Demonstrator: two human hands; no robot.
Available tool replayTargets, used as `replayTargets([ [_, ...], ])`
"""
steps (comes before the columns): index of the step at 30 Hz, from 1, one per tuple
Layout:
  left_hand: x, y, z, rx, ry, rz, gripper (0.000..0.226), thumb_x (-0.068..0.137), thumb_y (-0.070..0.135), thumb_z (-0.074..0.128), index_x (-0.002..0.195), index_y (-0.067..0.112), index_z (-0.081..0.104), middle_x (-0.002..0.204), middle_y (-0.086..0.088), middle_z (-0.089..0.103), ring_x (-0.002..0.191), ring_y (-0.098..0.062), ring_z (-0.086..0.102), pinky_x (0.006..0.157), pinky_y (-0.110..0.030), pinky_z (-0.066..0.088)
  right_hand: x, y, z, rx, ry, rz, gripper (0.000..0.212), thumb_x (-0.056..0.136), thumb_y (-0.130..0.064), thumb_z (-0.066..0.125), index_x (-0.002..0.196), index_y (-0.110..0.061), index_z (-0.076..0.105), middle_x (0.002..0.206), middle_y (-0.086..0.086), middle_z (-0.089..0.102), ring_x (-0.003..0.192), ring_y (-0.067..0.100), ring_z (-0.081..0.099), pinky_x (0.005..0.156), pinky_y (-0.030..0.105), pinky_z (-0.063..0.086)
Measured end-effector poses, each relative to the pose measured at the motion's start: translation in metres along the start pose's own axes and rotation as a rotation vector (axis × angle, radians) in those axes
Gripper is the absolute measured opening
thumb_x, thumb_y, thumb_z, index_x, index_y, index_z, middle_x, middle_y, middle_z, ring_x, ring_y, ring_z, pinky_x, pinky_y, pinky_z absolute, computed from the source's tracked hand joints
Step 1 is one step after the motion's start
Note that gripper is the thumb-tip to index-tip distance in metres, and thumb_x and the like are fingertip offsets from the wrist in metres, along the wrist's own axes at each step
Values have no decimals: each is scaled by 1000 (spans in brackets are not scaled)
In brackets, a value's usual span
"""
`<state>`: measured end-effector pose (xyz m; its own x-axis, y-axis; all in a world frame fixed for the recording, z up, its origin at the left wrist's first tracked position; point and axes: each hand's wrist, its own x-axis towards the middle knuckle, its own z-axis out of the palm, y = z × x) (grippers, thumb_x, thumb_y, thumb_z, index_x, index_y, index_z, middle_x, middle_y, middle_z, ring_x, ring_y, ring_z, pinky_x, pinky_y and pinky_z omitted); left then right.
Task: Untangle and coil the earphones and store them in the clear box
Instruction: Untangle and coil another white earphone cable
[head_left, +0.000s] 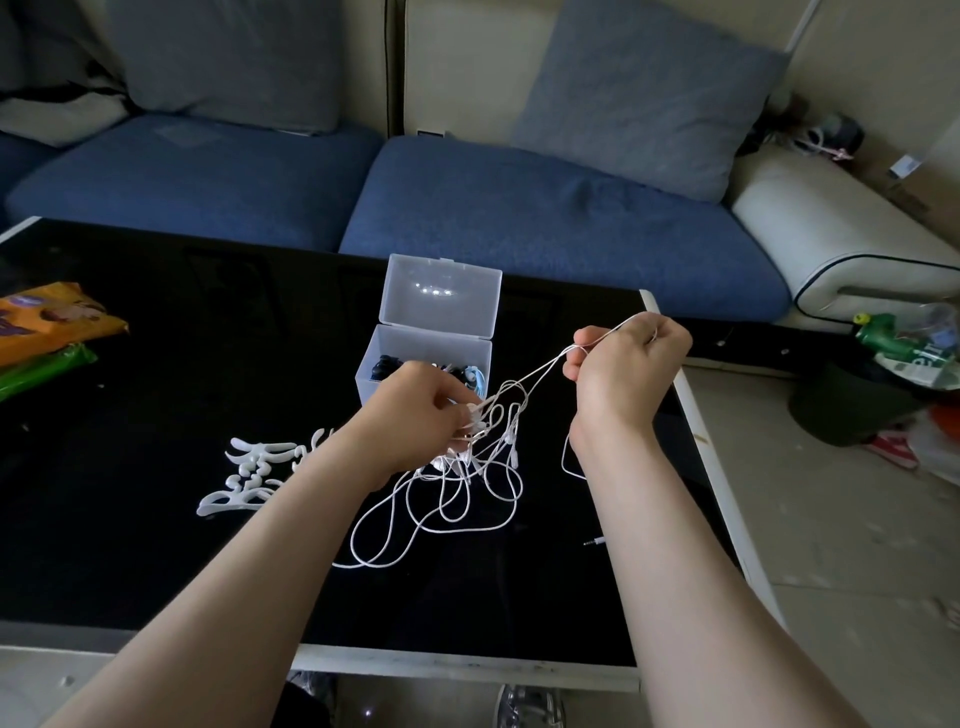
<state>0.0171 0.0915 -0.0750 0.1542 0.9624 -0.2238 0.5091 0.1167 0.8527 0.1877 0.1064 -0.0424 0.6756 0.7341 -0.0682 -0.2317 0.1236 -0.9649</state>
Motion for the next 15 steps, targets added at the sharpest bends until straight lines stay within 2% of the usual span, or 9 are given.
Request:
replayTargets([
  [3, 0, 0, 1, 123, 3, 31, 19, 103, 8, 60, 100, 3, 78, 84, -6, 79, 78, -20, 78, 84, -46, 65, 0, 1, 0, -3, -5, 6, 17, 113, -16, 25, 114, -12, 42, 71, 12, 63, 48, 16, 53, 48, 26, 45],
  [5, 1, 1, 1, 128, -8, 17, 24, 102, 6, 56, 96, -6, 75, 86, -2, 77, 75, -15, 78, 82, -43, 65, 0, 1, -1, -12, -9, 7, 17, 113, -17, 25, 115, -12, 42, 73, 13, 65, 46, 14, 54, 48, 26, 46],
  [7, 2, 1, 2, 116, 2, 4, 29, 103, 8, 52, 96, -13, 69, 87, -11, 76, 74, -14, 77, 83, -46, 64, 0, 1, -1, -23, -14, 4, 18, 113, -17, 25, 117, -11, 42, 76, 15, 67, 46, 14, 56, 49, 27, 48],
  [9, 3, 3, 4, 101, 30, -13, 32, 103, 9, 48, 91, -16, 62, 92, -25, 74, 78, -27, 76, 84, -52, 62, -1, 1, 0, -29, -20, 1, 18, 113, -16, 26, 118, -10, 42, 77, 15, 68, 46, 14, 57, 48, 28, 48],
  [11, 3, 6, 4, 114, 54, -31, 28, 102, 6, 45, 82, -10, 57, 89, -26, 69, 76, -37, 66, 73, -45, 54, 1, 2, 0, -48, -20, 1, 17, 113, -17, 27, 114, -13, 44, 73, 12, 68, 46, 13, 57, 50, 28, 48],
  [13, 1, 10, 4, 131, 70, -39, 23, 102, 1, 42, 82, 6, 52, 83, -17, 53, 73, -26, 45, 66, -35, 36, 2, 6, 0, -76, -4, -11, 16, 113, -18, 30, 109, -18, 45, 68, 8, 68, 51, 14, 58, 59, 32, 50],
  [15, -1, 12, 2, 137, 89, -43, 23, 102, -2, 40, 83, 9, 49, 82, -14, 44, 72, -23, 35, 66, -33, 28, 4, 8, -1, -131, 14, -50, 15, 112, -21, 33, 109, -20, 48, 63, 4, 70, 57, 15, 61, 70, 37, 53],
])
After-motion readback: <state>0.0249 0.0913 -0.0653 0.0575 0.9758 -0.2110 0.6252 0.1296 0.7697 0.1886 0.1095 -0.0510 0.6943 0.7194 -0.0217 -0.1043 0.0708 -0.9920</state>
